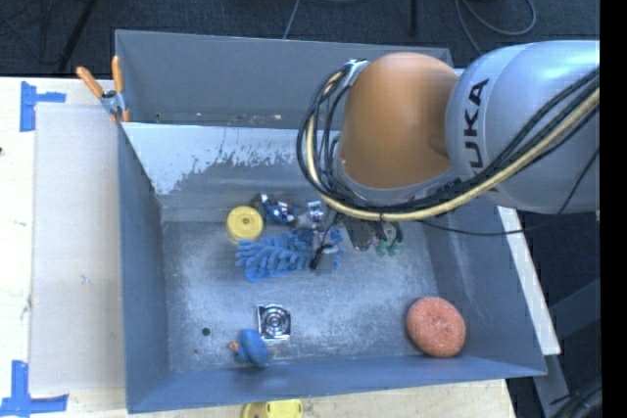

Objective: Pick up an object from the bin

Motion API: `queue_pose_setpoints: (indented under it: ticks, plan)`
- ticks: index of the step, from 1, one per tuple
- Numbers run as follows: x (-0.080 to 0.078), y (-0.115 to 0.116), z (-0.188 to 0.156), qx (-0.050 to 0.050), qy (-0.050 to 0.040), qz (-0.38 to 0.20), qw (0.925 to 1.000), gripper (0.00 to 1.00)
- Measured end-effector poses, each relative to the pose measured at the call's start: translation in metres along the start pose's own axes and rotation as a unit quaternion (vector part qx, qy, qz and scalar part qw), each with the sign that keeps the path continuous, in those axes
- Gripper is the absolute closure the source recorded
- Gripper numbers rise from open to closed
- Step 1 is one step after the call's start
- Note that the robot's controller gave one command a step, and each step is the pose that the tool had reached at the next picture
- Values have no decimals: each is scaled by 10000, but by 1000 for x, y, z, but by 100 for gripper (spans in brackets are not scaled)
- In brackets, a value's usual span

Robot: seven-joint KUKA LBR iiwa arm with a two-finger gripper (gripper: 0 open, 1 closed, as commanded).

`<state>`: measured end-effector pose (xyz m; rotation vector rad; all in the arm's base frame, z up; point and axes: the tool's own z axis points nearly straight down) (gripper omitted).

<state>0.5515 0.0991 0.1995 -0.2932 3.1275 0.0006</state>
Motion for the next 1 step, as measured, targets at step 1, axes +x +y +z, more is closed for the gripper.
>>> queue_pose_setpoints:
  ticks: [1]
  plan:
    - [1, 12, -35, 2, 18, 4, 10000, 100]
